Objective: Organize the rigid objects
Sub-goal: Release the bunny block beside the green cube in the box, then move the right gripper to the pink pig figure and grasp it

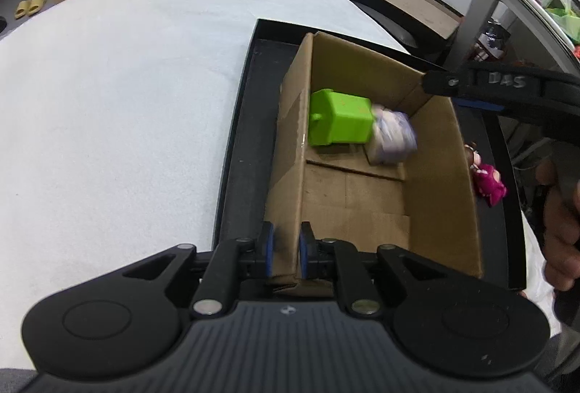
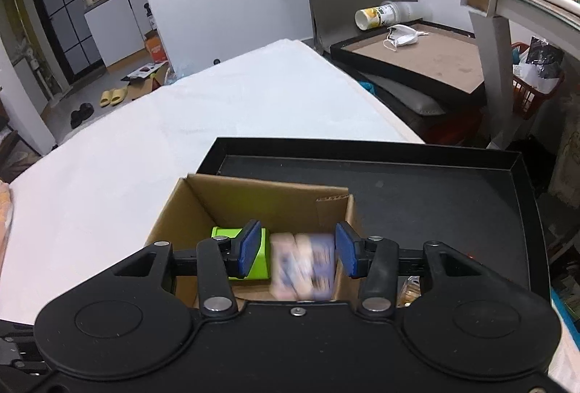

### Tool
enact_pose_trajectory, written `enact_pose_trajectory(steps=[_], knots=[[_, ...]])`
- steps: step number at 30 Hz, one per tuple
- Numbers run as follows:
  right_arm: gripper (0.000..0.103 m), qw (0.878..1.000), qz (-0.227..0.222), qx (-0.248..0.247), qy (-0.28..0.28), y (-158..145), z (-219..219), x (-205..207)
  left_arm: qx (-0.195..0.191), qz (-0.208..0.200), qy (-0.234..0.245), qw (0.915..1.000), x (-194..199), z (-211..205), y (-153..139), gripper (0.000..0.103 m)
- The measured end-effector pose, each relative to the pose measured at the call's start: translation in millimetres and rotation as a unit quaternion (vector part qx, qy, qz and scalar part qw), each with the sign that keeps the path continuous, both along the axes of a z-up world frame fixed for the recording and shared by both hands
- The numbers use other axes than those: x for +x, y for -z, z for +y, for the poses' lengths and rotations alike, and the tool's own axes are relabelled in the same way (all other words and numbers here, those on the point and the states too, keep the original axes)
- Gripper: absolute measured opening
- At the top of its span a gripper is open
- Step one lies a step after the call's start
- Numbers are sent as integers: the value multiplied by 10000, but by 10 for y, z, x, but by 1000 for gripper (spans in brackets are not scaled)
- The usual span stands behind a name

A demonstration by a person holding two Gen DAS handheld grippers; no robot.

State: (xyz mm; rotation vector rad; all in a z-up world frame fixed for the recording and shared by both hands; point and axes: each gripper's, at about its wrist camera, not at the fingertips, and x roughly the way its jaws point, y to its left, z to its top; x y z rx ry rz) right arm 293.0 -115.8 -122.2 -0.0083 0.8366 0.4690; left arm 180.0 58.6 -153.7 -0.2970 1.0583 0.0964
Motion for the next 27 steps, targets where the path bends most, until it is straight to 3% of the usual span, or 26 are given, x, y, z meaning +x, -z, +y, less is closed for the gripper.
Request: enact_pose_trajectory(steps=[27], knots=[[47, 9955, 472, 390, 726, -118, -925, 135, 216, -17, -57, 9997, -37, -103, -97, 9]])
